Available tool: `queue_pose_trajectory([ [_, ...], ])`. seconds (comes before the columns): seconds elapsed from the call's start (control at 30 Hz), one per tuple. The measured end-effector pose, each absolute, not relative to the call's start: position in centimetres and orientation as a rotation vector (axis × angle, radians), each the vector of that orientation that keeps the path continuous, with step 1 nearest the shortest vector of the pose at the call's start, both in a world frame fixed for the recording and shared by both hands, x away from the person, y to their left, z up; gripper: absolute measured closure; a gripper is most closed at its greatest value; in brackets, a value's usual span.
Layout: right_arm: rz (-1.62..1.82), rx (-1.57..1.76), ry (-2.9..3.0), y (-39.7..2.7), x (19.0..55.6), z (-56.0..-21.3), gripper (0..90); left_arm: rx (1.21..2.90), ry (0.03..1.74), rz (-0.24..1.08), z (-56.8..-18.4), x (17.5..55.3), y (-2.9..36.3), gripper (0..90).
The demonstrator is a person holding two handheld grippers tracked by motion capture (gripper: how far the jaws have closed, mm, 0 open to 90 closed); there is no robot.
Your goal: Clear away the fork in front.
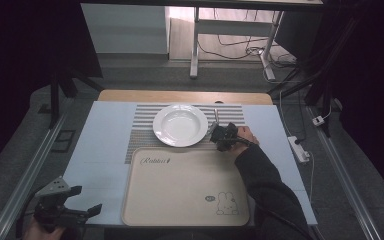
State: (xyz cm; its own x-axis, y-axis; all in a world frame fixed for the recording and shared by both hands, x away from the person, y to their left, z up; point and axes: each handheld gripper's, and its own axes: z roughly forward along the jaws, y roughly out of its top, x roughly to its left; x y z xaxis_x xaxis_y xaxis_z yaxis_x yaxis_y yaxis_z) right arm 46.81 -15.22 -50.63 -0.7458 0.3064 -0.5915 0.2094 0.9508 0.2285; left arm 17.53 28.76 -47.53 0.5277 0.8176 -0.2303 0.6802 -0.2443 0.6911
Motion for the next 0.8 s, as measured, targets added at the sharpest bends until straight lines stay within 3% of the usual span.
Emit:
queue_pose_trajectory([
  [0.17, 0.169, 0.345, 2.463, -15.02, 46.63, -50.9, 71.3, 1.996, 1.215, 0.227, -47.53, 17.52, 28.74, 0.2],
  [0.37, 0.123, 0.31, 2.442, -14.95, 46.41, -50.87, 85.4, 1.998, 1.213, 0.229, -47.52, 17.51, 28.71, 0.3],
  [0.8, 0.1, 0.259, 2.344, -14.74, 45.73, -50.08, 90.0, 1.999, 1.214, 0.231, -47.51, 17.51, 28.7, 0.3],
])
